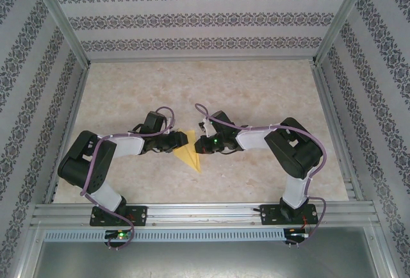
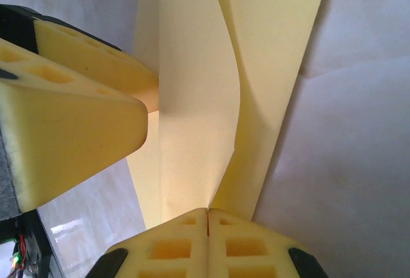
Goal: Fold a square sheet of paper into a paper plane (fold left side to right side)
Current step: Fourth fold the wing at the center of the table.
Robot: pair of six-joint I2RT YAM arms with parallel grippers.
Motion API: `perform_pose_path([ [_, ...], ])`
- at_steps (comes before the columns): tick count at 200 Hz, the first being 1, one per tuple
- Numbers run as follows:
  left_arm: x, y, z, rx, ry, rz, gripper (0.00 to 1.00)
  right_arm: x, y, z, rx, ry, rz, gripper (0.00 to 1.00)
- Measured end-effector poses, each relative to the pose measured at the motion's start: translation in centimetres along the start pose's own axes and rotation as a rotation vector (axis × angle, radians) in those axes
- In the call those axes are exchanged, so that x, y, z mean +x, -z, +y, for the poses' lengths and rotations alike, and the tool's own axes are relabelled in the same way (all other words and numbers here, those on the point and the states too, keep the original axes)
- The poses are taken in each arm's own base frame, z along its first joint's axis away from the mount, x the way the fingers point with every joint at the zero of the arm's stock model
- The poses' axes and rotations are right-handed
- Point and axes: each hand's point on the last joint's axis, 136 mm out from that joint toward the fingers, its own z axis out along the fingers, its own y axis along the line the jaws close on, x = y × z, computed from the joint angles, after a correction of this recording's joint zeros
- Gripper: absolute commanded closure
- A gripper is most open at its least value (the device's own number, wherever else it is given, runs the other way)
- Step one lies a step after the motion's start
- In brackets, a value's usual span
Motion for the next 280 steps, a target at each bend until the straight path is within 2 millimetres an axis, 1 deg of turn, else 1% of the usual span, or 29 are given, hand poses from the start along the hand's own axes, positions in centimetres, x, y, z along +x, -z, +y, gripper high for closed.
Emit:
perform_pose_path([
  [71, 0.0, 0.0, 0.0, 0.0, -0.001, 0.0, 0.56, -0.4, 0.0, -0.1, 0.017, 0.013, -0.007, 0.97],
  [121, 0.0, 0.0, 0.0, 0.0, -0.002, 0.0, 0.56, -0.2, -0.1, -0.8, 0.049, 0.009, 0.001, 0.97],
  [167, 0.0, 0.0, 0.0, 0.0, -0.002, 0.0, 0.56, -0.2, -0.2, -1.0, 0.056, 0.005, 0.004, 0.97],
  [191, 0.0, 0.0, 0.0, 0.0, -0.002, -0.001, 0.56, -0.2, -0.3, -1.0, 0.057, 0.003, 0.007, 0.98],
  [197, 0.0, 0.0, 0.0, 0.0, -0.002, 0.0, 0.56, -0.2, -0.3, -1.0, 0.057, 0.003, 0.008, 1.0],
  [234, 0.0, 0.1, -0.1, 0.0, -0.002, -0.001, 0.55, -0.1, -0.4, -1.1, 0.057, -0.002, 0.01, 1.0],
  [280, 0.0, 1.1, 0.2, -0.042, -0.006, -0.019, 0.54, -0.1, -0.4, -1.1, 0.056, -0.007, 0.013, 1.0],
])
